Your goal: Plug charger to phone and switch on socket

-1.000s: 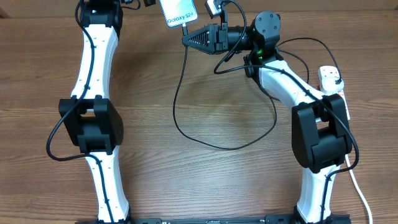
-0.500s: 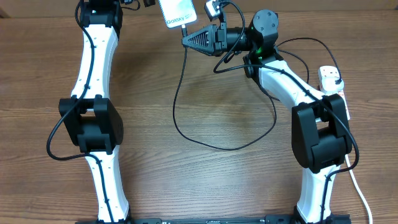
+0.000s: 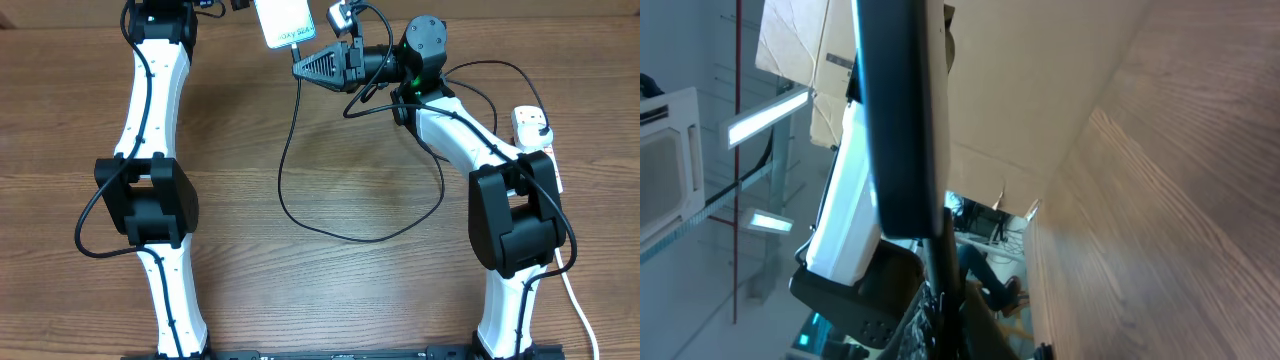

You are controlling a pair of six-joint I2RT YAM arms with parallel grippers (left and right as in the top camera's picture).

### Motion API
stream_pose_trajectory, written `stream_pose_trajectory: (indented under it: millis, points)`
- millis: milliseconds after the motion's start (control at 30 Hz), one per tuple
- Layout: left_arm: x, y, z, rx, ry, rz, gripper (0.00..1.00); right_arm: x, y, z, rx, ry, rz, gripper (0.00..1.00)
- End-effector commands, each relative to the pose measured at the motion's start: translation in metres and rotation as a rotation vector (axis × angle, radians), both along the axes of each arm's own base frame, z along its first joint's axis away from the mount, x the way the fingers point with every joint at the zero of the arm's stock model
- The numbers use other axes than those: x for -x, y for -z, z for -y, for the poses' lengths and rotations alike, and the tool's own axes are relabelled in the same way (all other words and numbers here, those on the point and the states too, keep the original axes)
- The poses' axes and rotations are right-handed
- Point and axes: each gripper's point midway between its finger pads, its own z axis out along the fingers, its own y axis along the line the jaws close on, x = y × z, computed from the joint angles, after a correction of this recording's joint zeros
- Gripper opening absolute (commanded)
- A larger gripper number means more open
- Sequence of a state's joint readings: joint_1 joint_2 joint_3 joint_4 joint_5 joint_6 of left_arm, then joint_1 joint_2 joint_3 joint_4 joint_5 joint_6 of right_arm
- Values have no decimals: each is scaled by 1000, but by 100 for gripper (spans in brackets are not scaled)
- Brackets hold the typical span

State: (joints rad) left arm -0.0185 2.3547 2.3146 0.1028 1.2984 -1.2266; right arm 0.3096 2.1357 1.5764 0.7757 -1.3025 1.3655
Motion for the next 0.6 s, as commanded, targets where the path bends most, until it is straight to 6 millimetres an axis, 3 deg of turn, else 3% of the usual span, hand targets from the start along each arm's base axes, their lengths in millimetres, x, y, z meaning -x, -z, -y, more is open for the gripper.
stream_pose_trajectory:
  millis: [0,233,567]
  points:
    - [26,-9,15,-14,129,63,4,-11,-11,2,-27,70,4,4]
    - [32,-9,28,-10,160,36,4,-12,-11,2,-29,74,4,4]
    - [41,-8,30,-10,213,13,5,-12,-11,2,-29,75,8,4]
